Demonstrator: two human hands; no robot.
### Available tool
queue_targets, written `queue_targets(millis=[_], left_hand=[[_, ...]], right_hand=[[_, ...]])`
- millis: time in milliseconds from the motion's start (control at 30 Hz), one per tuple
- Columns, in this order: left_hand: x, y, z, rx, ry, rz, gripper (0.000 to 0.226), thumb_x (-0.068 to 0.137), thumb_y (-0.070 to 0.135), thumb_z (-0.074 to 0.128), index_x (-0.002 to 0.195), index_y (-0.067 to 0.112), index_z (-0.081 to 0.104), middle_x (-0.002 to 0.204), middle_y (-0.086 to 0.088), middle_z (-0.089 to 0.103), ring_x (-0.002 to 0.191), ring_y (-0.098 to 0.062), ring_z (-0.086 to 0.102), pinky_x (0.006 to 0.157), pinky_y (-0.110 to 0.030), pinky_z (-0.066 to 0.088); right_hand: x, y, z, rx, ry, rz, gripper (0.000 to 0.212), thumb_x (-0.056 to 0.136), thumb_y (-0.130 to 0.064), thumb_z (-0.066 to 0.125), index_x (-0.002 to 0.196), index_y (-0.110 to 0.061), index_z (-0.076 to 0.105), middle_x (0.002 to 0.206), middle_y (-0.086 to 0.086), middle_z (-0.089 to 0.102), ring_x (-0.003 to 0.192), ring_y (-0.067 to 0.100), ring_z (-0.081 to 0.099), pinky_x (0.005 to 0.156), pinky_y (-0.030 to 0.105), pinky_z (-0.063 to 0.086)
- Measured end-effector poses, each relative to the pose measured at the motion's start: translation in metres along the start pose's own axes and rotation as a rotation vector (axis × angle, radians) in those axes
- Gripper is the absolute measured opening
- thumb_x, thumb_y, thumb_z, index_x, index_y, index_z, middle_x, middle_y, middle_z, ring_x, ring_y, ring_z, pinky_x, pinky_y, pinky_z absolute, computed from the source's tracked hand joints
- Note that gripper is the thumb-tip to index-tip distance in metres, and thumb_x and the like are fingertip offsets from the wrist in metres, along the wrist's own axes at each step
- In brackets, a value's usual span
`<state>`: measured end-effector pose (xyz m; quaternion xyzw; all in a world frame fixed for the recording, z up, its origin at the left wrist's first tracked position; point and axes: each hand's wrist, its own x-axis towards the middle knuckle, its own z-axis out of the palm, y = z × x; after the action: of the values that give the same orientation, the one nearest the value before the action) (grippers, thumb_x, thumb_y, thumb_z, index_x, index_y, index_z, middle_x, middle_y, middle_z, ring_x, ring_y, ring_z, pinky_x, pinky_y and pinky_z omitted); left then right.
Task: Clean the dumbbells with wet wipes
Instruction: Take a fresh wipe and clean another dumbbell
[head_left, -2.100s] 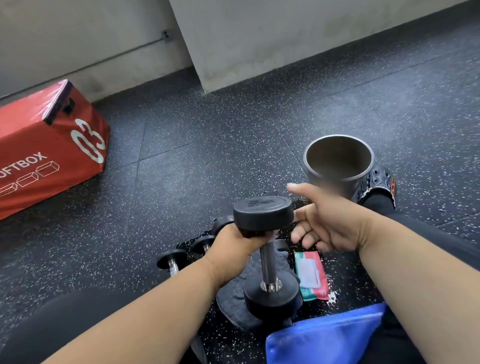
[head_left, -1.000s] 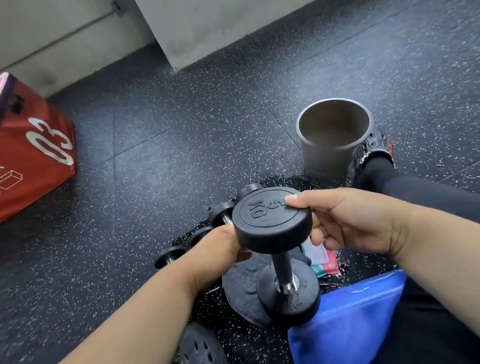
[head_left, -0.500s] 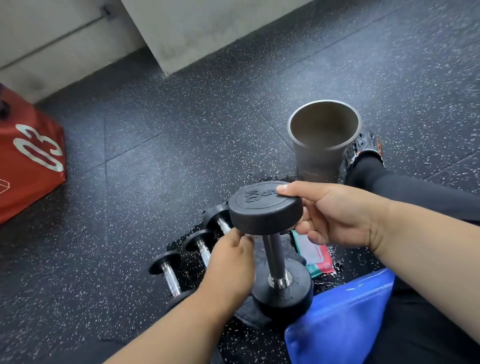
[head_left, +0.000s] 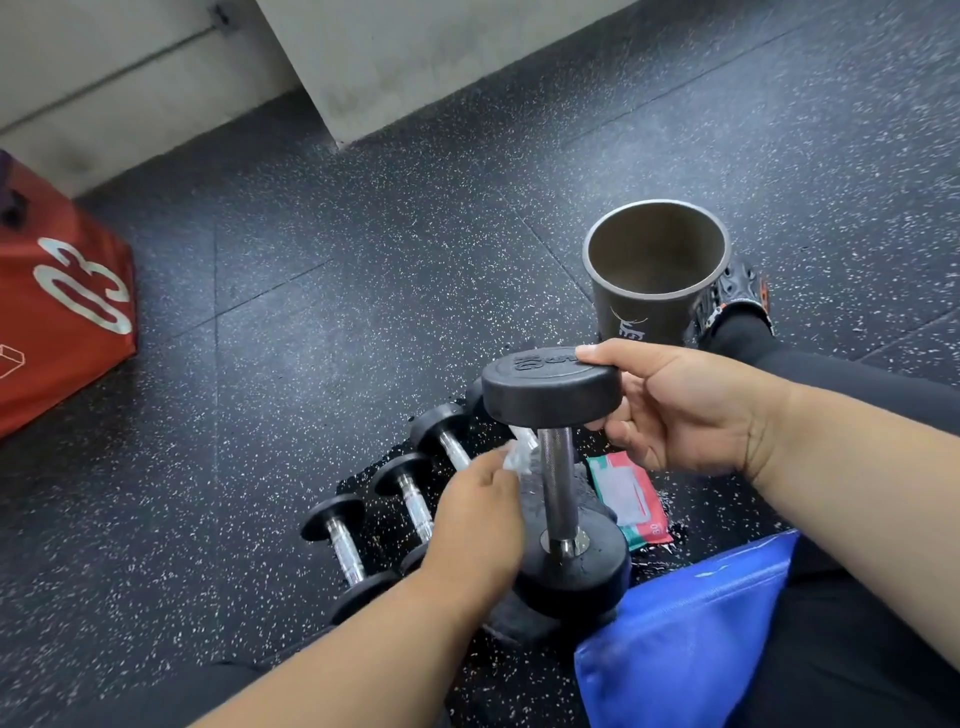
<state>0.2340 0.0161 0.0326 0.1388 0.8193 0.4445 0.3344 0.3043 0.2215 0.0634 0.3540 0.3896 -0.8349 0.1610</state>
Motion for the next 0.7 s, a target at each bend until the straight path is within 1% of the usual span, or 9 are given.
queue_targets(millis=[67, 133, 233, 333, 400, 467, 533, 600, 700], left_hand=[[0.001, -0.002, 0.000, 0.063, -0.140, -0.054, 0.039, 0.102, 0.008, 0.046, 0.082, 0.017, 0.078, 0.077, 0.001, 0.078, 0.071, -0.012, 0.068, 0.070, -0.034, 0.054], [0.003, -0.004, -0.001, 0.080, -0.149, -0.066, 0.029, 0.089, 0.017, 0.046, 0.076, 0.013, 0.072, 0.072, -0.003, 0.073, 0.067, -0.019, 0.060, 0.065, -0.041, 0.049], [0.011, -0.002, -0.004, 0.178, -0.177, -0.053, 0.027, 0.090, 0.020, 0.048, 0.090, 0.013, 0.075, 0.099, -0.015, 0.078, 0.089, -0.024, 0.066, 0.091, -0.050, 0.058], [0.010, -0.003, -0.002, 0.334, -0.168, -0.030, 0.022, 0.103, 0.024, 0.047, 0.091, 0.029, 0.064, 0.107, -0.009, 0.070, 0.101, -0.025, 0.064, 0.101, -0.047, 0.054], [0.010, -0.007, -0.001, 0.366, -0.150, -0.023, 0.030, 0.098, 0.029, 0.043, 0.101, 0.021, 0.072, 0.105, -0.010, 0.073, 0.097, -0.029, 0.067, 0.093, -0.045, 0.057], [0.007, -0.013, -0.001, 0.315, -0.251, -0.085, 0.035, 0.097, 0.023, 0.043, 0.099, 0.013, 0.076, 0.092, -0.008, 0.074, 0.083, -0.022, 0.062, 0.080, -0.039, 0.051], [0.003, -0.017, 0.002, 0.222, -0.275, -0.138, 0.037, 0.098, 0.020, 0.043, 0.103, 0.015, 0.080, 0.094, -0.008, 0.082, 0.084, -0.023, 0.068, 0.082, -0.039, 0.052], [-0.004, -0.019, 0.008, 0.112, -0.194, -0.146, 0.039, 0.107, 0.015, 0.043, 0.102, 0.017, 0.082, 0.098, -0.004, 0.083, 0.100, -0.025, 0.076, 0.092, -0.036, 0.056], [-0.014, -0.022, 0.018, 0.061, -0.098, -0.137, 0.038, 0.112, 0.018, 0.044, 0.102, 0.026, 0.081, 0.099, 0.005, 0.082, 0.102, -0.015, 0.075, 0.081, -0.019, 0.056]], right_hand=[[0.000, 0.000, -0.001, 0.007, -0.007, 0.001, 0.046, 0.067, -0.047, 0.081, 0.103, -0.020, 0.069, 0.065, 0.006, 0.073, 0.039, 0.012, 0.061, 0.038, 0.015, 0.049], [-0.001, 0.000, -0.002, 0.012, -0.018, 0.007, 0.037, 0.070, -0.045, 0.080, 0.094, -0.018, 0.073, 0.064, 0.005, 0.072, 0.039, 0.012, 0.061, 0.038, 0.015, 0.049], [-0.002, 0.000, -0.004, 0.008, -0.019, 0.001, 0.033, 0.072, -0.045, 0.078, 0.089, -0.017, 0.074, 0.065, 0.005, 0.073, 0.039, 0.011, 0.060, 0.039, 0.015, 0.048], [0.000, 0.000, -0.003, -0.008, -0.021, -0.001, 0.035, 0.073, -0.046, 0.078, 0.092, -0.017, 0.072, 0.066, 0.006, 0.073, 0.040, 0.010, 0.060, 0.041, 0.015, 0.048], [0.001, 0.000, -0.004, -0.012, -0.021, -0.005, 0.036, 0.073, -0.047, 0.078, 0.093, -0.017, 0.071, 0.066, 0.006, 0.073, 0.041, 0.010, 0.060, 0.041, 0.015, 0.047], [0.001, 0.001, -0.005, -0.014, -0.017, -0.010, 0.036, 0.073, -0.047, 0.078, 0.092, -0.016, 0.071, 0.066, 0.006, 0.072, 0.041, 0.010, 0.060, 0.040, 0.015, 0.047], [0.001, 0.001, -0.005, -0.003, -0.008, -0.009, 0.035, 0.072, -0.046, 0.078, 0.090, -0.016, 0.071, 0.065, 0.006, 0.071, 0.040, 0.010, 0.059, 0.040, 0.015, 0.047], [0.002, -0.001, -0.005, 0.013, 0.003, -0.004, 0.034, 0.072, -0.045, 0.078, 0.087, -0.016, 0.070, 0.062, 0.006, 0.071, 0.039, 0.010, 0.059, 0.041, 0.015, 0.047], [0.003, -0.002, -0.006, 0.059, 0.031, 0.004, 0.030, 0.088, -0.044, 0.073, 0.088, -0.015, 0.068, 0.049, -0.001, 0.064, 0.035, 0.007, 0.058, 0.043, 0.014, 0.047]])
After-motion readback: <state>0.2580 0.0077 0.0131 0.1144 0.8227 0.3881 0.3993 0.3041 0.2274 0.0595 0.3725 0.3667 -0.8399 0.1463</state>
